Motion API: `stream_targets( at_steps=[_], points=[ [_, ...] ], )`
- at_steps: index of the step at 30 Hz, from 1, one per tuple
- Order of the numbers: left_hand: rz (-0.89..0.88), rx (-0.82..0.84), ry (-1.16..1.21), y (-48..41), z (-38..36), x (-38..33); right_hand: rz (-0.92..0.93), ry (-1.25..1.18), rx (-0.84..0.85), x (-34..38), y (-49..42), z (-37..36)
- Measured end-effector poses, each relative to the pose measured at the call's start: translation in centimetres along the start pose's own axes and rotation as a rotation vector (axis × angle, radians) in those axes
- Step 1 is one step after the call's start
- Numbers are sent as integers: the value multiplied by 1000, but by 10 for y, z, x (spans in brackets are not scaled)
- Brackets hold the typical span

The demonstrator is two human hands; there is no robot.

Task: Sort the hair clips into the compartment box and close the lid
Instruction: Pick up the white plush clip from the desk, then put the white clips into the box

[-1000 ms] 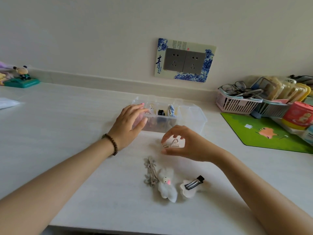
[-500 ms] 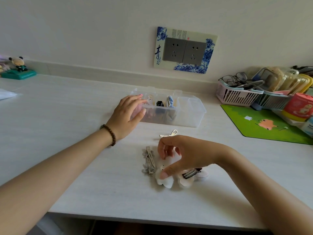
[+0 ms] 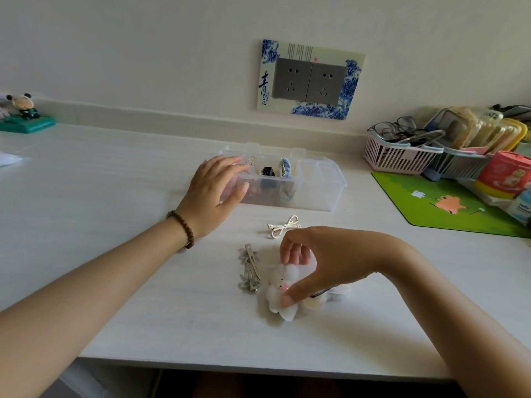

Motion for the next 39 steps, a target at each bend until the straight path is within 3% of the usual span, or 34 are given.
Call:
stream_targets(
  at_steps=[9, 16, 27, 32, 39],
  points=[
    [-26, 202, -231, 3, -14, -8, 34, -91, -37, 4, 0, -7],
    [-14, 213, -292, 3, -16, -9, 48, -113, -32, 5, -3, -9],
    [18, 169, -217, 0, -11, -13, 260, -758, -346, -22, -16, 12],
    [31, 101, -164, 2, 1, -14, 171, -799, -643, -53, -5, 62],
    [26, -27, -125, -1, 9, -18, -32, -679, -669, -79, -15, 112]
  ],
)
Point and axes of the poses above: each hand's wrist, its own y-axis away from the middle knuckle, its own z-axis out of the back of the hand, x = y × z, the point moved 4 cm from there along -y, towards the middle knuckle, and after that the axes turned 12 degrees about x, right-handed, at the moved point
